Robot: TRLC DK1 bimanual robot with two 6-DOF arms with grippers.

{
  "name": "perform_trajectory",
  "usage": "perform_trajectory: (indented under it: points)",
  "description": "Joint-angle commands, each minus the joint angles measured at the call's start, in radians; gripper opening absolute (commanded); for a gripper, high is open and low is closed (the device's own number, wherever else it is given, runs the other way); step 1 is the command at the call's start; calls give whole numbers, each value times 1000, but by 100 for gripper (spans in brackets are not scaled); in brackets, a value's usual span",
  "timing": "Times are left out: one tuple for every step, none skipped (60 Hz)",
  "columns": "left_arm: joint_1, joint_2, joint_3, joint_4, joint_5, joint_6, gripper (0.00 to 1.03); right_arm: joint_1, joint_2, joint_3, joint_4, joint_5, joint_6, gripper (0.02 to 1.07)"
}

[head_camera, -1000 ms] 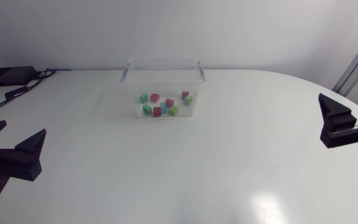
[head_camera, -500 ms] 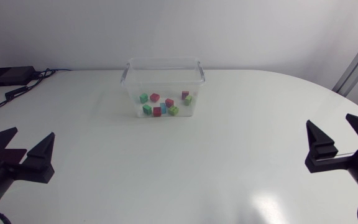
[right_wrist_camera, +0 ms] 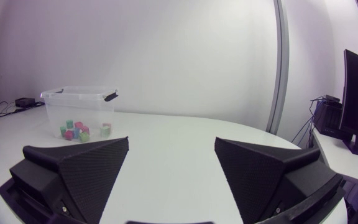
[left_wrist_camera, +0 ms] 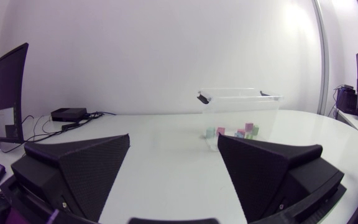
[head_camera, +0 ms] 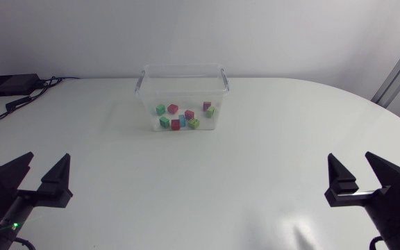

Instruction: Place the duplo bricks in the container

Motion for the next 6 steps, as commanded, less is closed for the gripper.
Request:
perform_trajectory:
  points:
    - [7,-9,-22,21,8,-34,99,-7,-10,-21,19,-6,36,102]
    - [7,-9,-22,21,8,-34,99,-7,-10,-21,19,-6,36,102]
    - [7,-9,-22,21,8,-34,99,-7,-10,-21,19,-6,36,102]
    - [7,-9,-22,21,8,-34,99,-7,-10,-21,19,-6,36,102]
    - [7,-9,-22,21,8,-34,99,-7,-10,-21,19,-6,36,102]
    - [7,-9,-22,21,8,-34,99,-7,-10,-21,19,-6,36,102]
